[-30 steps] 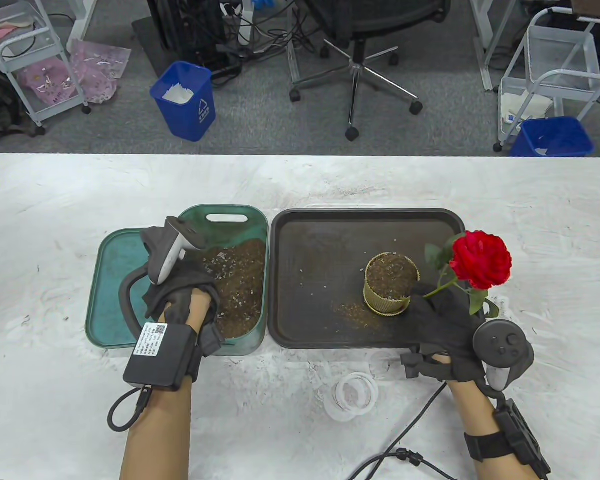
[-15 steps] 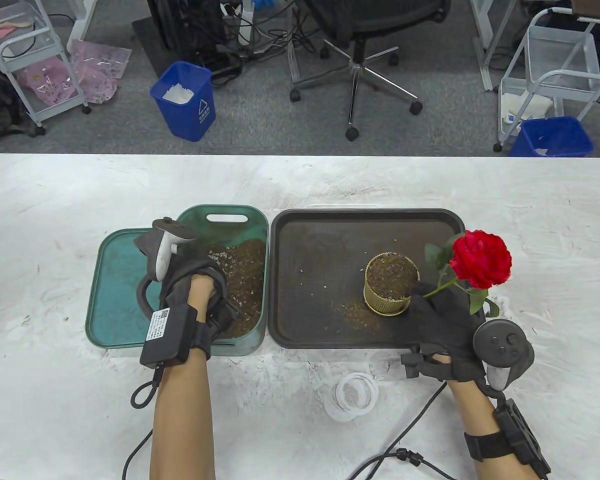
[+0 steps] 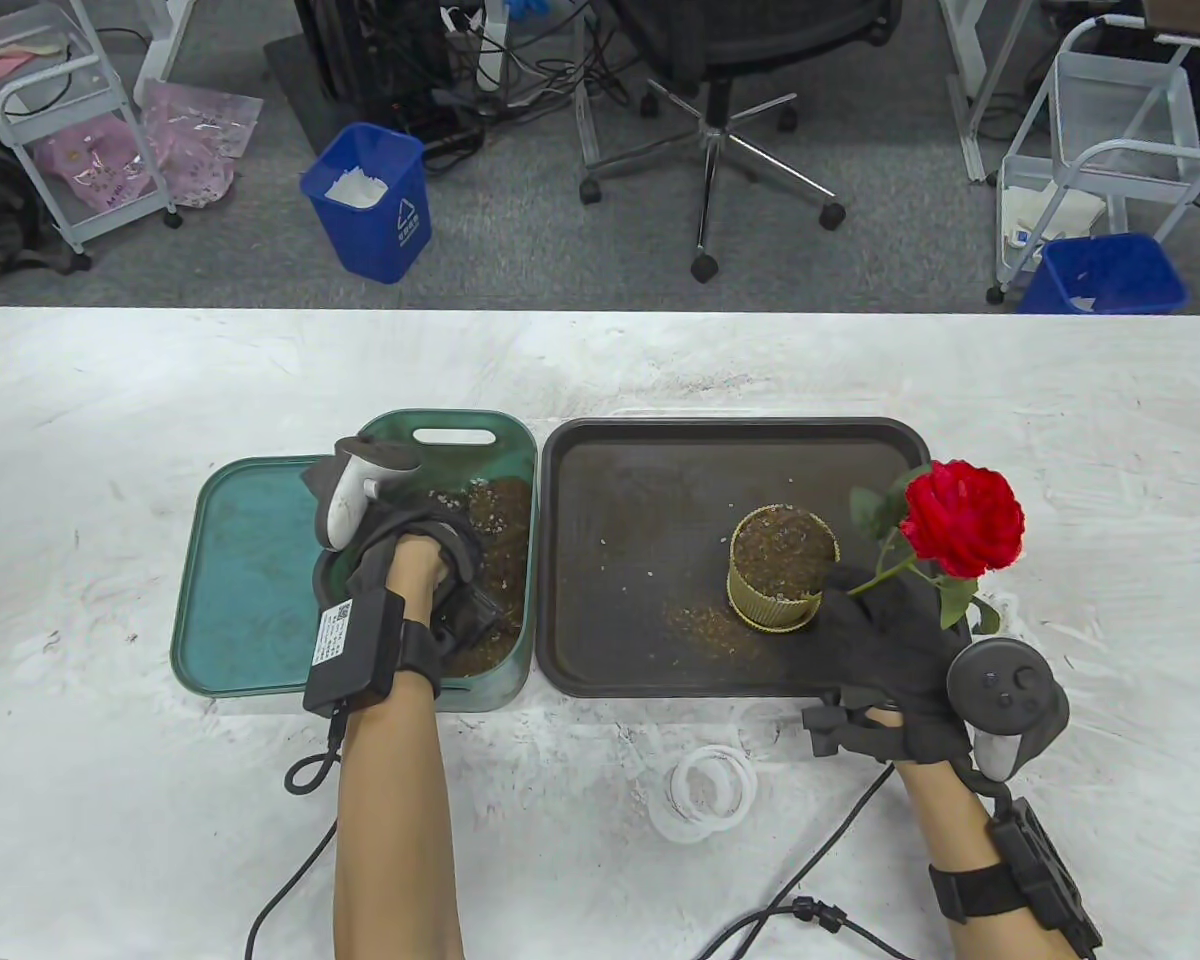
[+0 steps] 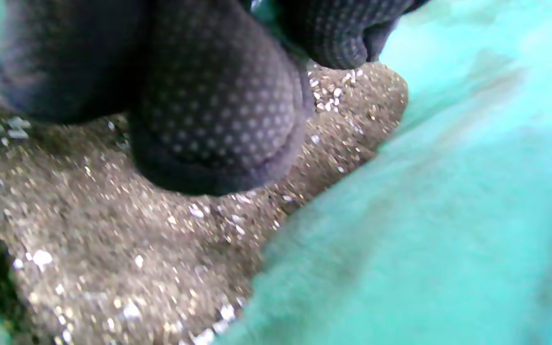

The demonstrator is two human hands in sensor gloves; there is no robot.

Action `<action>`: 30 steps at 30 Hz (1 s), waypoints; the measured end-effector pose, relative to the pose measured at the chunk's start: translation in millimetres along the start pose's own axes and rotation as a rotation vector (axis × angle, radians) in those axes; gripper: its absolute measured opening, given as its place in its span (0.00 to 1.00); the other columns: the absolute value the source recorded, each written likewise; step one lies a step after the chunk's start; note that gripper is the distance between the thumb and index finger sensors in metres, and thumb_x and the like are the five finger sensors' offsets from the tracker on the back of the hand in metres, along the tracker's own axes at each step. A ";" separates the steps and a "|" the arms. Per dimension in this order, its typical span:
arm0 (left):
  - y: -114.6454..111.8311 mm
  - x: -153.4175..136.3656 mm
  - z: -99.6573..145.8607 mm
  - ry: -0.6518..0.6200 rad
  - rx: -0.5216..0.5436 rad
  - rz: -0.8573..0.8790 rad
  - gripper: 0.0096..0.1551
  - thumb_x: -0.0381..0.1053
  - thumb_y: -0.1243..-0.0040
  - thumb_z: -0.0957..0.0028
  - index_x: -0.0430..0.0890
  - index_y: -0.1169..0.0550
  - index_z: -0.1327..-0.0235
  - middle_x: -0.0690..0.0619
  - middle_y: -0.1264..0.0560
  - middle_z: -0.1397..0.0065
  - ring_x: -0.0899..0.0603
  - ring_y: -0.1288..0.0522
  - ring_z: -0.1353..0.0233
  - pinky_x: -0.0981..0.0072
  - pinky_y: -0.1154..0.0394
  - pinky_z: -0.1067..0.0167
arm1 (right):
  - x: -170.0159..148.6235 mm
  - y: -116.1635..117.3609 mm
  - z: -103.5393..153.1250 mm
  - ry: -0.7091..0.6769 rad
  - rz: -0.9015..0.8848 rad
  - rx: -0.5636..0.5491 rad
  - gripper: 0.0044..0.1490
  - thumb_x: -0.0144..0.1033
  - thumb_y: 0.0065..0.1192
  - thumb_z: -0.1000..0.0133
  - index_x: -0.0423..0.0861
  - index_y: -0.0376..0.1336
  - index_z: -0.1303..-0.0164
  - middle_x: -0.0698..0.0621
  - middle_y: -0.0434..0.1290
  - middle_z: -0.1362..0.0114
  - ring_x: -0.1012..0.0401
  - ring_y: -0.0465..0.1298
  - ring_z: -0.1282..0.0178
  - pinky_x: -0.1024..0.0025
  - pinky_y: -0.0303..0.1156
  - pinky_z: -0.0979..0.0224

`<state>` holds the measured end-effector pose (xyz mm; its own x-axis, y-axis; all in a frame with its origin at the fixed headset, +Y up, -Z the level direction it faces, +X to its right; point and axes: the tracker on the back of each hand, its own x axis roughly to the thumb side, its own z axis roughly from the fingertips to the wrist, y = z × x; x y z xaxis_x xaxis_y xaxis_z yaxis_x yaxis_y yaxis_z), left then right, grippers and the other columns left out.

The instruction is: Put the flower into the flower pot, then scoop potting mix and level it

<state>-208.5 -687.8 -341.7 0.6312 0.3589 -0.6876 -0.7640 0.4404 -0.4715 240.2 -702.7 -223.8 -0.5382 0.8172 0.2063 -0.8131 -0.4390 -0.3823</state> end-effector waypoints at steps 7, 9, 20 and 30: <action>-3.5 -0.2 2.9 -0.077 -0.082 0.079 0.33 0.52 0.45 0.56 0.37 0.28 0.39 0.52 0.16 0.54 0.51 0.10 0.74 0.63 0.13 0.70 | -0.3 0.0 -0.1 0.000 -0.001 0.000 0.23 0.39 0.71 0.57 0.47 0.75 0.53 0.43 0.84 0.49 0.47 0.86 0.61 0.50 0.84 0.59; -2.8 -2.1 5.8 -0.106 -0.114 0.113 0.33 0.52 0.46 0.56 0.37 0.27 0.39 0.52 0.16 0.54 0.52 0.11 0.74 0.63 0.13 0.70 | -0.4 0.0 -0.1 0.000 0.000 0.000 0.23 0.39 0.71 0.57 0.47 0.75 0.53 0.43 0.84 0.49 0.48 0.86 0.61 0.50 0.84 0.59; 8.1 -26.1 35.7 -0.248 -0.186 0.370 0.33 0.53 0.49 0.53 0.35 0.29 0.40 0.54 0.17 0.54 0.54 0.11 0.74 0.66 0.13 0.70 | -0.4 0.1 -0.1 0.000 -0.002 0.001 0.23 0.39 0.71 0.57 0.47 0.75 0.53 0.43 0.84 0.49 0.48 0.86 0.61 0.50 0.85 0.59; 16.3 -48.3 70.6 -0.410 -0.199 0.473 0.32 0.53 0.51 0.52 0.35 0.31 0.40 0.54 0.18 0.52 0.55 0.11 0.72 0.66 0.12 0.68 | -0.2 0.4 0.2 -0.006 0.004 0.001 0.23 0.39 0.71 0.57 0.47 0.75 0.53 0.43 0.84 0.49 0.48 0.86 0.61 0.50 0.85 0.59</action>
<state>-242.0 -639.8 -277.2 0.1911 0.7781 -0.5984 -0.9568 0.0116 -0.2905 239.9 -703.2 -223.8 -0.5431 0.8130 0.2100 -0.8109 -0.4429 -0.3826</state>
